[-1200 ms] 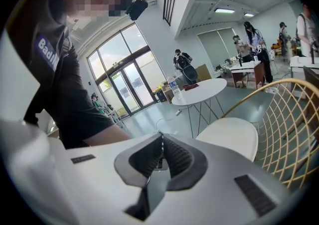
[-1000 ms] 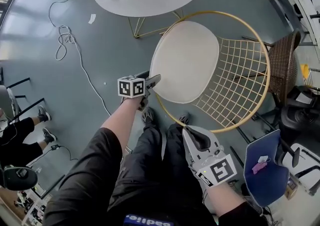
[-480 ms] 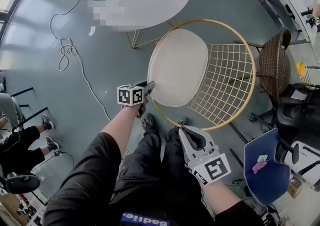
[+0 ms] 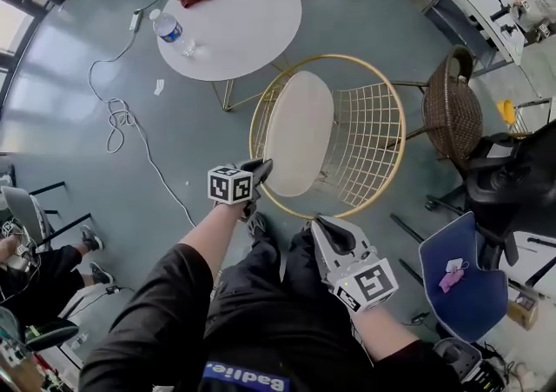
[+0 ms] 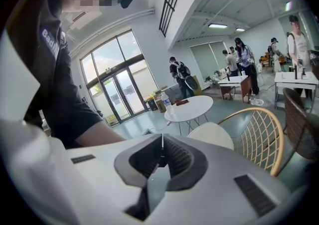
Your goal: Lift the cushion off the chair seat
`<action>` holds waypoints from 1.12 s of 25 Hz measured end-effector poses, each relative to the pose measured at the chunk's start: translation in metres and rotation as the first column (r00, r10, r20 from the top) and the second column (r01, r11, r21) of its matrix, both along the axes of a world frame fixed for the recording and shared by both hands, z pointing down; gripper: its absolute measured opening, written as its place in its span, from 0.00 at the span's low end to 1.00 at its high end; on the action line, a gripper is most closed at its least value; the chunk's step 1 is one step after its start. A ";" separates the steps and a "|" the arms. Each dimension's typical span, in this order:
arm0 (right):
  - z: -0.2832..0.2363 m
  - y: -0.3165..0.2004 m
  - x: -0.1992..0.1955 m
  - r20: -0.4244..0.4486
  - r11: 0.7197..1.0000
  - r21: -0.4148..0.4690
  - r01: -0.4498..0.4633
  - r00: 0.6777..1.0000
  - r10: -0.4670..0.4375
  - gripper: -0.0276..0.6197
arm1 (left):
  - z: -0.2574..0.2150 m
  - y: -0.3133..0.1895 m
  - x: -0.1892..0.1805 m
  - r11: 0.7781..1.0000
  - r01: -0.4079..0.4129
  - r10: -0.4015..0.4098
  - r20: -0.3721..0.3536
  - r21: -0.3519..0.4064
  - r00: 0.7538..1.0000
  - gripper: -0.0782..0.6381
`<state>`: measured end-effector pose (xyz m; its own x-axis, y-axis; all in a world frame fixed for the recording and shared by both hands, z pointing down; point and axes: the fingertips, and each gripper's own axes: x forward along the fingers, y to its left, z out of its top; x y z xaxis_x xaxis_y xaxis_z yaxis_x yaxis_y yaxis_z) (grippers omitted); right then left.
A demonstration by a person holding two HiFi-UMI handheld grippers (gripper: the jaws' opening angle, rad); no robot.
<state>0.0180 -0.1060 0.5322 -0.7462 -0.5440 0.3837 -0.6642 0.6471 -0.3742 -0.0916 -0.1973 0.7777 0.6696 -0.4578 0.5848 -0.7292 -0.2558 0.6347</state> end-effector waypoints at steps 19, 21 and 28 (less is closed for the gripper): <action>-0.050 0.020 0.039 -0.001 0.995 0.067 -0.077 0.997 0.077 0.09 | -0.198 0.059 0.027 0.967 -0.066 0.095 -0.108 0.245 0.990 0.16; -0.059 0.017 0.040 -0.002 0.994 0.082 -0.071 0.997 0.072 0.09 | -0.228 0.064 0.026 0.958 -0.047 0.086 -0.126 0.281 0.988 0.16; -0.090 0.009 0.030 -0.018 0.989 0.147 -0.030 0.999 0.033 0.09 | -0.320 0.079 0.023 0.924 0.017 0.053 -0.173 0.381 0.983 0.16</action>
